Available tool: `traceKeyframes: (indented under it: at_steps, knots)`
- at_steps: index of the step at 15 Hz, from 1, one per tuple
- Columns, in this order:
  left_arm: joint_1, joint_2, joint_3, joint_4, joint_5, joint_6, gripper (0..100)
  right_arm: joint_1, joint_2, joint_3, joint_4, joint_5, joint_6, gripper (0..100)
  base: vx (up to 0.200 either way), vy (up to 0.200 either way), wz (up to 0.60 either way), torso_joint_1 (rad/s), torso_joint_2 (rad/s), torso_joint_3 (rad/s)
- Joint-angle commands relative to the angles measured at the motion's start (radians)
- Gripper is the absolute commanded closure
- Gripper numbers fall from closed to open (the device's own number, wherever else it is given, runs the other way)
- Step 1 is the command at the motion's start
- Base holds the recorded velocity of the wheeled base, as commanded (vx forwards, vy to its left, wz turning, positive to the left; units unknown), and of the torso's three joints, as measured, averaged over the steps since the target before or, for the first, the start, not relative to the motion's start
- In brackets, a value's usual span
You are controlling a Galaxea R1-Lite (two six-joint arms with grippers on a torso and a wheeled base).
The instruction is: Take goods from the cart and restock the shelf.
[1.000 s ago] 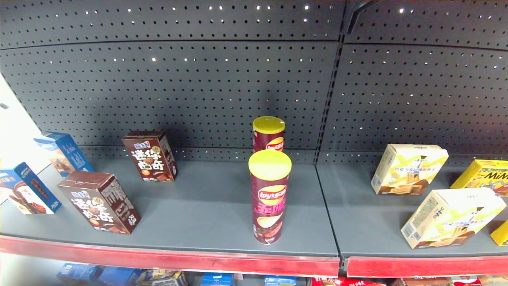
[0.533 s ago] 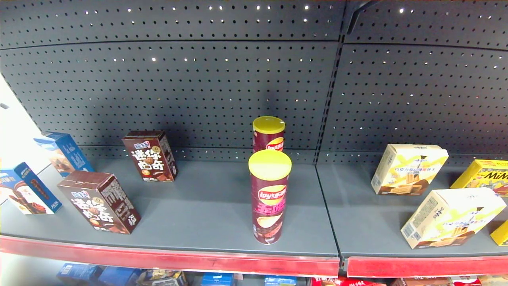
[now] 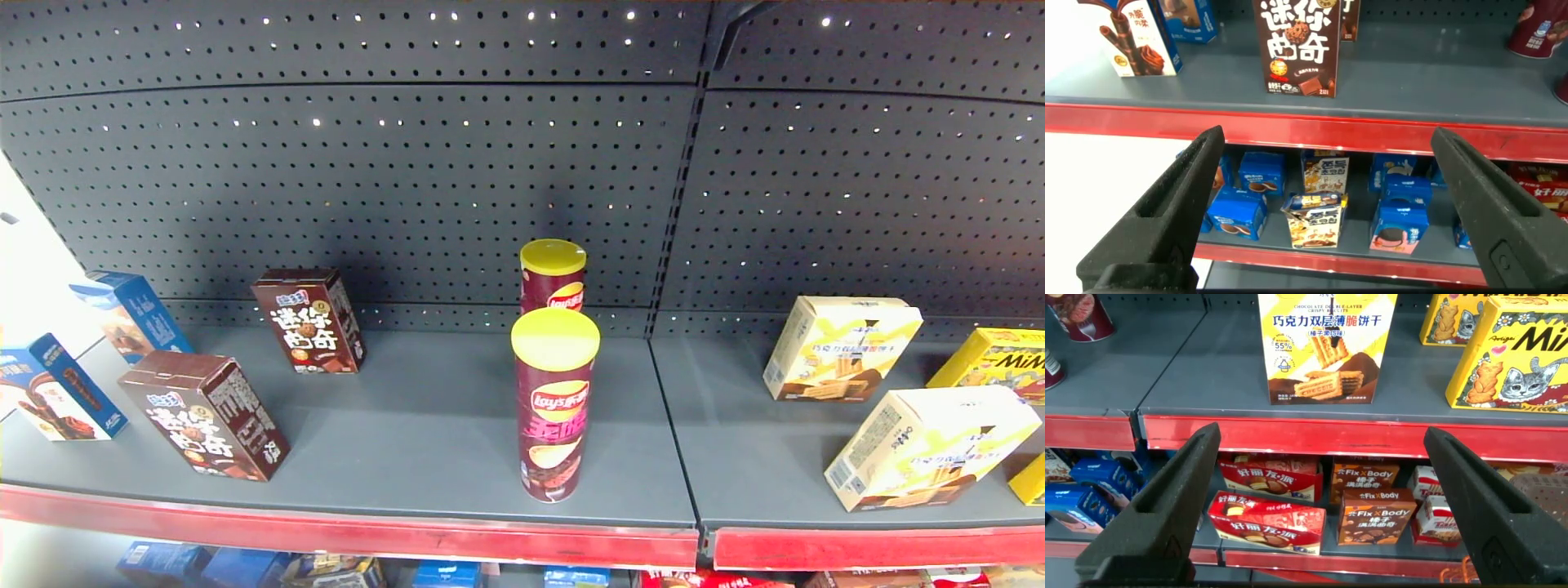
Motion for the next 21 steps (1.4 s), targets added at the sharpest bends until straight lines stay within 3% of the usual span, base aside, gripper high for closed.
traceKeyframes:
  at_steps: [1, 7, 9, 15, 18, 21]
  knots:
    - [0.000, 0.003, 0.000, 0.000, 0.000, -0.001, 0, 0.000, 0.001, 0.000, 0.000, 0.000, 0.000, 0, 0.000, 0.000, 0.00, 0.000, 0.00, 0.000]
    - [0.000, 0.004, 0.000, 0.000, -0.005, 0.001, 0, 0.000, 0.001, 0.000, 0.001, 0.000, 0.001, 0, 0.000, 0.000, 0.00, 0.000, 0.00, 0.000]
    - [-0.002, 0.004, 0.000, 0.001, -0.017, 0.007, 0, 0.000, 0.001, 0.000, 0.001, 0.000, 0.001, 0, 0.000, 0.200, 0.00, 0.000, 0.00, 0.007]
    - [0.000, 0.004, 0.000, 0.012, -0.020, 0.009, 0, 0.000, 0.001, 0.000, 0.000, 0.000, 0.001, 0, 0.000, 0.000, 0.00, 0.000, 0.00, 0.000]
    - [0.000, 0.004, 0.000, 0.014, -0.022, 0.010, 0, 0.000, 0.001, 0.000, 0.001, 0.000, 0.001, 0, 0.000, 0.200, 0.00, -0.004, 0.00, 0.002]
    - [0.000, 0.004, 0.000, 0.014, -0.022, 0.009, 0, 0.000, 0.001, 0.000, 0.000, 0.000, 0.001, 0, 0.000, 0.000, 0.00, 0.000, 0.00, 0.000]
